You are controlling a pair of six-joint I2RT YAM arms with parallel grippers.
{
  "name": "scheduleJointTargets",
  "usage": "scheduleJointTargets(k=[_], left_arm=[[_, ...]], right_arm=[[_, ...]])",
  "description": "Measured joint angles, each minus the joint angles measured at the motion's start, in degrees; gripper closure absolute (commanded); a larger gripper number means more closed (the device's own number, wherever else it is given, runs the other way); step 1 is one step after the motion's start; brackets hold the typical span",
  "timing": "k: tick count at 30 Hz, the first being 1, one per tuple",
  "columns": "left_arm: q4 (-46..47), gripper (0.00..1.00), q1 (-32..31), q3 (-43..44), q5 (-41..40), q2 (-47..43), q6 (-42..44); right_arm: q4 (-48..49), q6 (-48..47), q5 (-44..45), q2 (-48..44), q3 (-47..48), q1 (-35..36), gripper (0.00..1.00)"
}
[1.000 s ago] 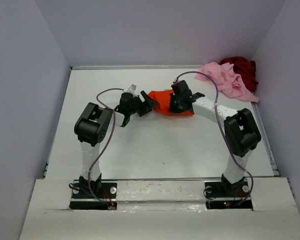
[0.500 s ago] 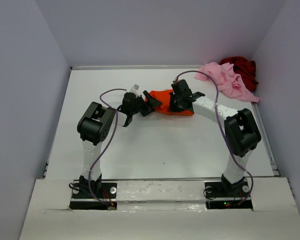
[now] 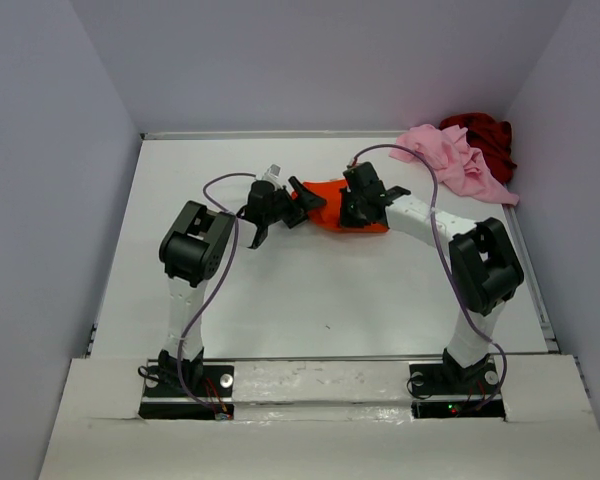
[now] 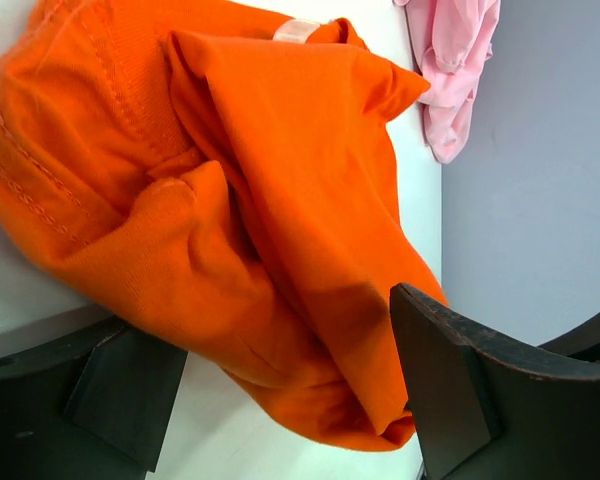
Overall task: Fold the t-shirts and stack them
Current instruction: Neatly place the folded tshirt to the corner
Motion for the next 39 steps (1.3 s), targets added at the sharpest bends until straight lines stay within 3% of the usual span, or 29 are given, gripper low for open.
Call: scheduleJointTargets(k=[6,11,15,18,19,21,22,24,25,26,27,30,39], left_arm=[[-0.94,0.1,0.0,2.27,-0.07,1.25,-0.26],[-2.95,0.17,0.0,4.39,-0.15,2.14,-0.2],[-4.61,0.44,0.0,5.07,-0.37,2.54,0.31],[-5.53,0.92,0.04,5.29,-0.35,3.23,0.55],[-5.75,1.0,0.04,5.31,-0.13,3.45,0.63],[-6.1,1.0,0.02,5.35,0.17,3.96,0.55],[-6.16,1.0,-0.02,5.35,0.22,4.09,0.57],[-6.25,1.0,-0.07,5.35,0.35,4.17,0.59],[-6.36,1.0,-0.07,5.46,0.35,4.17,0.63],[-6.43,1.0,-0.07,5.64,0.33,4.17,0.72],[-6.58,1.0,-0.07,5.73,0.35,4.17,0.85],[-8.15,1.0,-0.04,6.45,0.52,4.17,1.81],[-20.13,1.0,1.57,13.31,0.74,4.17,8.44]], right_arm=[[0.13,0.0,0.0,-0.35,-1.03,0.0,1.0],[0.17,0.0,-0.02,-0.44,-1.42,0.0,1.0],[0.22,-0.02,0.0,-0.46,-1.42,0.0,1.0],[0.24,-0.02,0.0,-0.46,-1.44,0.0,1.0],[0.24,-0.02,-0.02,-0.46,-1.42,0.0,1.0],[0.26,-0.02,-0.02,-0.46,-1.44,0.0,1.0],[0.24,-0.02,-0.02,-0.46,-1.44,0.0,0.96],[0.24,0.0,0.02,-0.46,-1.44,0.0,0.71],[0.24,0.0,0.07,-0.46,-1.44,0.0,0.45],[0.24,-0.04,0.09,-0.46,-1.44,0.0,0.26],[0.24,0.15,0.2,-0.46,-1.44,0.0,0.18],[0.39,0.0,0.87,-0.72,-2.05,0.0,0.06],[0.2,-0.09,2.4,-3.87,-4.26,0.0,0.05]])
